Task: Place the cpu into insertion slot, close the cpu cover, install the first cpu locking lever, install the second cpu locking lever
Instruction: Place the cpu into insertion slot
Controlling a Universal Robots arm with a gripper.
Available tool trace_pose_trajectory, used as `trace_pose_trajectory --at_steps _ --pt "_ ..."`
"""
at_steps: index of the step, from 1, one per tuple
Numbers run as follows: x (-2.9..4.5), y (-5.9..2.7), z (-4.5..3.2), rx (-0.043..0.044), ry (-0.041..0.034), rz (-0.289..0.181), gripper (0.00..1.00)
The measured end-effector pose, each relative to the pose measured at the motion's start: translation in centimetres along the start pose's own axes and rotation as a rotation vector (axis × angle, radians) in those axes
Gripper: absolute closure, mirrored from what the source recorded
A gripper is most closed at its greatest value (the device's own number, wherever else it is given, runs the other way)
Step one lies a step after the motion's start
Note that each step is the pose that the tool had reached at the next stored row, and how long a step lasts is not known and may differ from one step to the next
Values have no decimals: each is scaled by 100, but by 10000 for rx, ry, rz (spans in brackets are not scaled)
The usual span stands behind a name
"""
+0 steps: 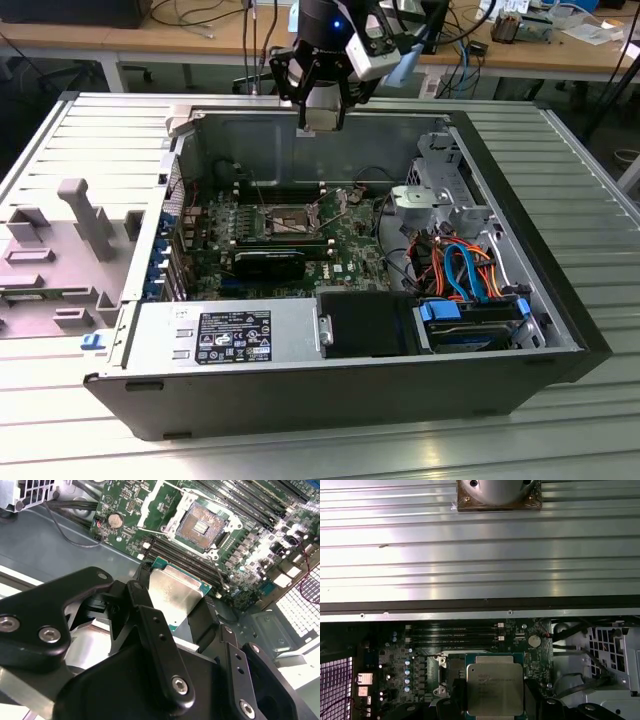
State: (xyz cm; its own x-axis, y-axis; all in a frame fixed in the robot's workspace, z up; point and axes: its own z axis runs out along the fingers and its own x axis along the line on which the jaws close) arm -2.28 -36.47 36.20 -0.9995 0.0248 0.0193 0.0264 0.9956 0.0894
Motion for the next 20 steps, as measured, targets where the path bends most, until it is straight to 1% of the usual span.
trace_pose_trajectory --at_steps 11,20 --pt "-1 -43 17 0 0 1 45" --pt "-2 -61 25 1 1 0 45"
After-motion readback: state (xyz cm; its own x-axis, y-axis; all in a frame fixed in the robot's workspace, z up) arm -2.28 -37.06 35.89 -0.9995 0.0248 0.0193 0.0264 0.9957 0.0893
